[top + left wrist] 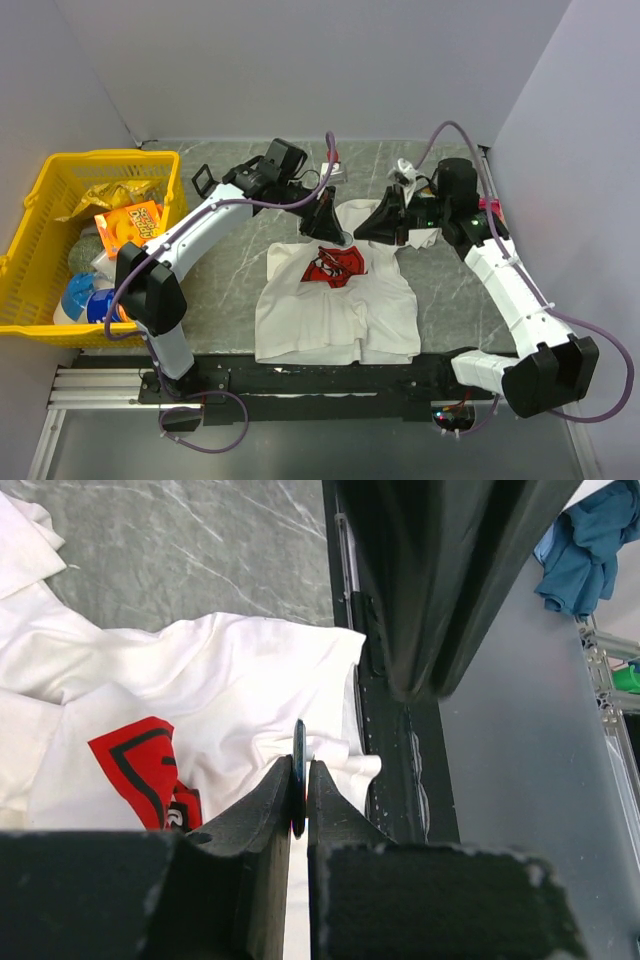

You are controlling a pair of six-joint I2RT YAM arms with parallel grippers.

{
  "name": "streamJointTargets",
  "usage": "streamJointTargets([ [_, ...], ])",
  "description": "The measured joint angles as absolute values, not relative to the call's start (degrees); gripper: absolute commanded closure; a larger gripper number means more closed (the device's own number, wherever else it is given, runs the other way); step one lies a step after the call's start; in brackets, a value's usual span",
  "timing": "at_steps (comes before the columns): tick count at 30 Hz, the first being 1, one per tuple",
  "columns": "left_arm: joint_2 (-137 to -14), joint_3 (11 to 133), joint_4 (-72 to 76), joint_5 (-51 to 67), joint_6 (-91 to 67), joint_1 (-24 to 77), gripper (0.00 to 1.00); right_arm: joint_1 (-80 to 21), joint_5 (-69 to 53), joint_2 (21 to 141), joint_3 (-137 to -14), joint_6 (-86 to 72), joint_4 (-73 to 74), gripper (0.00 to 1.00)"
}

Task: Remove the brooch from the garment
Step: Close the brooch.

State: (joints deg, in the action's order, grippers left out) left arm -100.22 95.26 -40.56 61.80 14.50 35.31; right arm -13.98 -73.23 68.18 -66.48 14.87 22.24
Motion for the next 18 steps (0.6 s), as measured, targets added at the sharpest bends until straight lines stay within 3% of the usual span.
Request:
streamJointTargets([
  [11, -100.22, 95.26, -42.26, 61.71, 16.84, 36.60, 0.87, -17.15, -70.85, 70.74, -62.19, 15.97, 21.91, 0.89],
  [18, -100.22, 95.26, -42.98, 61.80, 17.54, 36.69, 0.87, -17.39, -69.67, 70.78, -62.19, 17.78, 22.06, 1.00],
])
